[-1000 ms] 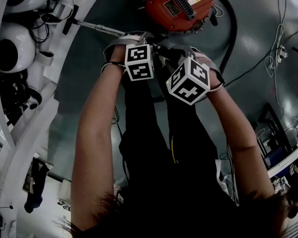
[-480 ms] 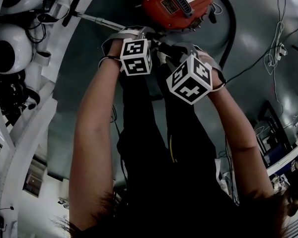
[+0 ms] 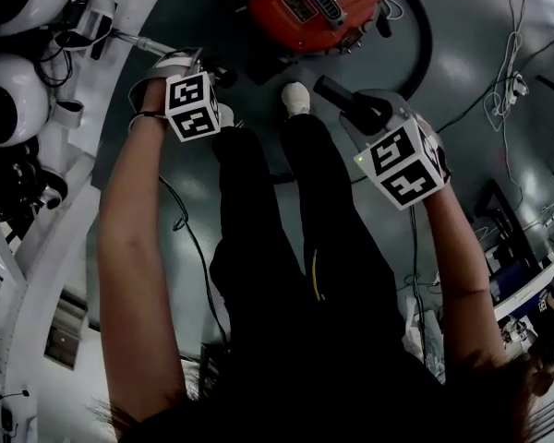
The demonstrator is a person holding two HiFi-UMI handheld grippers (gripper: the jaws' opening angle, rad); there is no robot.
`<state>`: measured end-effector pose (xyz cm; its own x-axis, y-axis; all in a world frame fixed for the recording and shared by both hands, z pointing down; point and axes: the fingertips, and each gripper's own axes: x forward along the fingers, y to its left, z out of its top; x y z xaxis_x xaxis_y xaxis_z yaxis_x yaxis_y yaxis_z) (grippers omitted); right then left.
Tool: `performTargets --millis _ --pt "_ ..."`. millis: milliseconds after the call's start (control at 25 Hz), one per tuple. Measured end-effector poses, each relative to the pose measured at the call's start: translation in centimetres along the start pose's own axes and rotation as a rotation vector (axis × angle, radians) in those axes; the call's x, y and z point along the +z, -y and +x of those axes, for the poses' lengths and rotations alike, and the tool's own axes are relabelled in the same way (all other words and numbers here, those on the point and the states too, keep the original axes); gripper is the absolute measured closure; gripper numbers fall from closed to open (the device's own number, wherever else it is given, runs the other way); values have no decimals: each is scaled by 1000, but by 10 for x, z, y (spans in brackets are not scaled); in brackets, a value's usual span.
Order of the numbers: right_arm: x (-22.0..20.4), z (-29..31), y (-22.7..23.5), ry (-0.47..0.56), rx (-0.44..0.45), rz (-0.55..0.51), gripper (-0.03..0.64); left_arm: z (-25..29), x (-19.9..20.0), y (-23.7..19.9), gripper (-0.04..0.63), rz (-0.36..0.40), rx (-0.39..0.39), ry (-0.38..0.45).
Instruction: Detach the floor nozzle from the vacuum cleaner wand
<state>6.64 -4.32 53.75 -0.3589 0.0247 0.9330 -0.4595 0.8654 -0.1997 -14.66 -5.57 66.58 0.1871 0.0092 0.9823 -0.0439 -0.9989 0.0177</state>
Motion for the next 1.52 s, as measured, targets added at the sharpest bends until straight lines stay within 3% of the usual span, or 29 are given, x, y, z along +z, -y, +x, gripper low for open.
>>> performTargets --millis 80,280,920,1240,1520 --pt "1 6 3 1 -7 32 463 0 13 3 408 -25 3 30" --pt "17 15 -4 17 0 -15 464 2 40 5 411 -54 21 80" --pt "20 46 6 -4 -3 3 463 17 42 10 409 -61 77 32" --pt "48 83 19 17 -2 0 462 34 48 16 405 -42 82 6" --pt "89 109 18 56 -19 -101 460 42 51 16 400 -50 94 -2"
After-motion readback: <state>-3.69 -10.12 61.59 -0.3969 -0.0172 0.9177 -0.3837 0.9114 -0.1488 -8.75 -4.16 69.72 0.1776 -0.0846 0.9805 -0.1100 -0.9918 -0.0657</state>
